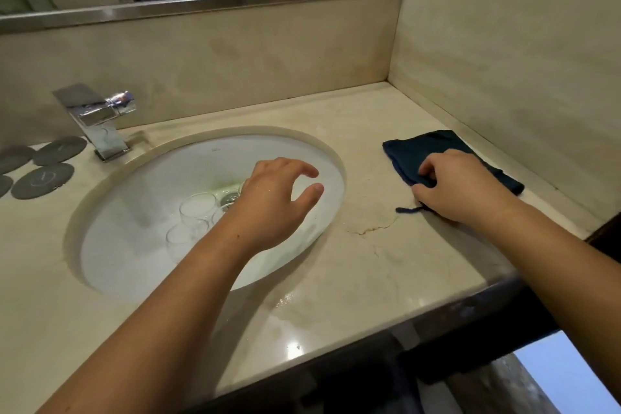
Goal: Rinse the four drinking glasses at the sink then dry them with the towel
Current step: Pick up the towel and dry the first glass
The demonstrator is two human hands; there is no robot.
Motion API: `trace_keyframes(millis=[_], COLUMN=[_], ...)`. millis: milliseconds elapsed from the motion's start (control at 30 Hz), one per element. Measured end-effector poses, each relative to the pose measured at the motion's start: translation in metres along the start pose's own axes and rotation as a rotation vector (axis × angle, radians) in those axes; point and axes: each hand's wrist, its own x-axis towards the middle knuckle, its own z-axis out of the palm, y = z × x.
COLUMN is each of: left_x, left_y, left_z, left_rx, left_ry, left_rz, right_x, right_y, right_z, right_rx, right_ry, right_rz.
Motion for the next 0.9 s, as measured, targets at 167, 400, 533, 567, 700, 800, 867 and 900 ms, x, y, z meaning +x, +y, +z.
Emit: trace_keyframes(millis=[167, 400, 533, 567, 700, 800, 867, 900], left_x=[-0.005, -0.009, -0.012, -0.013, -0.019, -0.026, -0.026, -0.024], left_y=[-0.007, -0.020, -0.028, -0.031, -0.048, -0.049, -0.048, -0.048], left_z=[-0.002, -0.013, -0.026, -0.029, -0.039, -0.044, -0.047, -0.049], left_rx=[-0.047, -0.226, -0.526, -0.591, -0.924, -1.041, -1.075, -1.091], left_ry=[0.005, 0.052, 0.083, 0.067, 0.007, 0.021, 0.066, 0.090], left_rz=[-0.018, -0.089, -0.178, -0.198, -0.279, -0.325, -0.343, -0.349], right_x=[0.008, 0.005, -0.010, -0.011, -0.016, -0.016, -0.017, -0.018], right_y=[-0.004, -0.065, -0.104, -0.109, -0.121, -0.125, -0.127, -0.128], right_z=[-0.008, -0.050, -0.050, -0.045, -0.015, 0.009, 0.017, 0.021], right_rx=[0.102, 0.649, 1.183, 1.266, 1.621, 1.829, 1.942, 1.972], right_ry=[0.077, 0.064, -0.307, -0.418, -0.767, -0.902, -1.000, -1.053], right_rz=[0.021, 0.051, 0.179, 0.172, 0.115, 0.111, 0.115, 0.114])
